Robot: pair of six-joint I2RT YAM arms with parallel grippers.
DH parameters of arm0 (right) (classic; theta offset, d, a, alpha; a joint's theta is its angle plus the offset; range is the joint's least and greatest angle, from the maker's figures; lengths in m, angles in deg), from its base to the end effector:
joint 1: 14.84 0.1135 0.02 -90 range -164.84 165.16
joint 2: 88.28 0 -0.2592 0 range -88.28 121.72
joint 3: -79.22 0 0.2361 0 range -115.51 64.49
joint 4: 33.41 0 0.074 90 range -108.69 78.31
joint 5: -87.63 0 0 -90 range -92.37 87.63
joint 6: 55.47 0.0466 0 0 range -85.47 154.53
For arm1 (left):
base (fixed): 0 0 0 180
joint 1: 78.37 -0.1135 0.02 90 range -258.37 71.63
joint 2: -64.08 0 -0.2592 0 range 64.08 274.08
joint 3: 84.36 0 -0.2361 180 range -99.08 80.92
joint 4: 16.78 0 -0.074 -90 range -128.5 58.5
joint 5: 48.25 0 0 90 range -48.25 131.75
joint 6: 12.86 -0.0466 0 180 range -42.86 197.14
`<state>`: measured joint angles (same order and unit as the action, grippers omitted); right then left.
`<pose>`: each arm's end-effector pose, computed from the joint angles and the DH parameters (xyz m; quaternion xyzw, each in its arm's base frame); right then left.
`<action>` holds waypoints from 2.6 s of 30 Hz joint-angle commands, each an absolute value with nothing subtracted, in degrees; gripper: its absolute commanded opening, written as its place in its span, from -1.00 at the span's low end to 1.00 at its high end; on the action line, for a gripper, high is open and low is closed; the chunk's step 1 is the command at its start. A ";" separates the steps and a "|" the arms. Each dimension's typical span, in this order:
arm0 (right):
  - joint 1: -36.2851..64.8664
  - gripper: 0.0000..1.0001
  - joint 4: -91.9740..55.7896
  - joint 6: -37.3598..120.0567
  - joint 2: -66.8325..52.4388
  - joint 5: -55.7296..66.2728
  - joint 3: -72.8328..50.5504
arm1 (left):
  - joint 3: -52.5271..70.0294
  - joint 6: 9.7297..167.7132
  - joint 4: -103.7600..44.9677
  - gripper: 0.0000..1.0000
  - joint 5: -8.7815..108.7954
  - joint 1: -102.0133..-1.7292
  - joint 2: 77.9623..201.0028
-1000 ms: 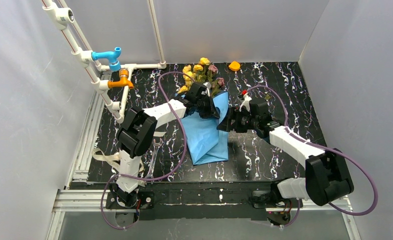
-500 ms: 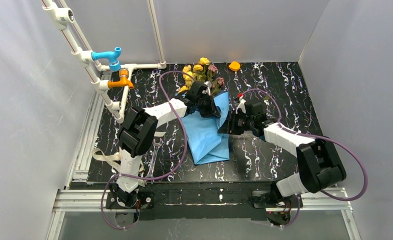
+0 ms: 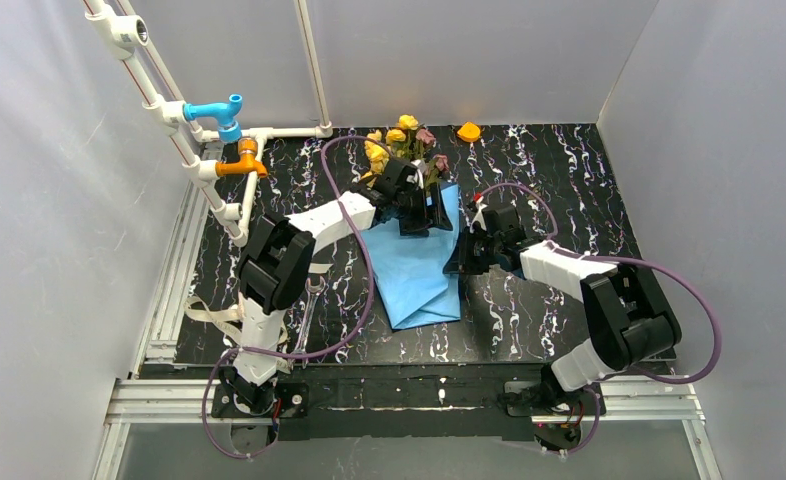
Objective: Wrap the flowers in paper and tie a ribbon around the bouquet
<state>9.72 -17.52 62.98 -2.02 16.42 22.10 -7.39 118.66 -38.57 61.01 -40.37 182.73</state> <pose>0.2601 0.1353 0.1736 -0.0315 0.9132 0.3034 0.2703 0.3573 -0.2986 0.2057 0.0469 0.8858 -0.3946 0.2398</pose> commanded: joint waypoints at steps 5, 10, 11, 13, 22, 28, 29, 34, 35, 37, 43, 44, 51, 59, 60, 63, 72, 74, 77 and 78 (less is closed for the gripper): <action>9.95 -0.60 -15.64 62.44 -0.64 12.70 19.74 | -11.15 110.69 -50.29 0.44 56.78 -40.44 169.77; 9.95 -0.57 -14.37 61.98 -0.63 11.52 18.78 | -2.51 108.62 -51.27 -0.08 53.24 -40.32 161.41; 9.90 -0.55 -14.19 61.94 -0.65 11.43 18.52 | -0.45 108.72 -50.97 -0.17 53.13 -40.25 160.52; 9.95 -0.50 -13.75 61.87 -0.59 11.23 18.08 | 3.83 109.16 -49.29 -0.25 53.40 -39.79 159.42; 9.95 -0.34 -11.25 61.12 -0.54 9.28 16.26 | 9.20 109.01 -43.05 -0.35 57.26 -33.74 167.09; 9.65 0.31 -9.45 60.07 -0.47 8.21 13.90 | 9.66 109.44 -40.75 -0.39 57.46 -31.65 172.40; 9.49 0.45 -9.44 59.74 -0.40 8.94 13.28 | 9.92 109.36 -40.49 -0.39 57.32 -31.51 172.91; 8.23 0.92 -8.10 58.12 1.40 9.23 8.61 | 10.28 109.18 -40.03 -0.41 57.52 -31.44 174.05; 7.66 0.95 -7.75 57.90 1.84 9.23 7.65 | 10.13 109.10 -40.07 -0.41 57.63 -31.44 174.17; 6.81 0.97 -7.69 57.45 2.93 9.25 6.24 | 10.08 108.90 -40.19 -0.41 57.75 -31.34 174.35; 2.68 0.88 -9.90 56.69 8.86 13.51 4.13 | 10.25 108.78 -40.16 -0.44 57.82 -31.33 174.45; 2.10 0.85 -11.16 56.99 9.91 15.21 4.00 | 10.13 108.85 -40.18 -0.44 57.91 -31.35 174.66; 1.51 0.79 -15.69 57.88 15.56 21.74 2.15 | 9.31 108.53 -40.83 -0.47 58.43 -31.31 175.12; -0.37 0.25 -20.02 59.61 19.50 25.16 1.39 | 8.52 108.02 -42.46 -0.50 58.97 -31.33 175.50; -0.68 0.21 -20.25 59.83 19.78 25.41 1.31 | 8.28 107.85 -42.81 -0.50 58.92 -31.31 175.51; -1.44 0.00 -20.75 60.28 20.22 26.14 1.26 | 7.74 107.58 -43.66 -0.51 59.05 -31.28 175.69; -1.48 -0.73 -24.15 62.36 20.38 28.19 4.27 | 3.97 107.45 -47.49 -0.45 57.81 -31.35 173.74; -1.48 -0.87 -24.60 62.55 20.57 28.66 4.35 | 1.49 106.59 -49.85 -0.42 56.36 -31.36 172.97; -1.48 -0.97 -24.62 62.82 20.65 28.83 4.40 | -3.38 105.19 -55.90 -0.22 48.51 -31.58 171.49; -1.48 -0.97 -24.50 62.76 20.60 28.79 4.44 | -4.76 104.99 -57.41 -0.14 45.21 -31.85 170.84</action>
<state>-1.49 -22.00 62.28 20.08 27.28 4.16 1.37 107.27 -49.35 55.48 -31.39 175.40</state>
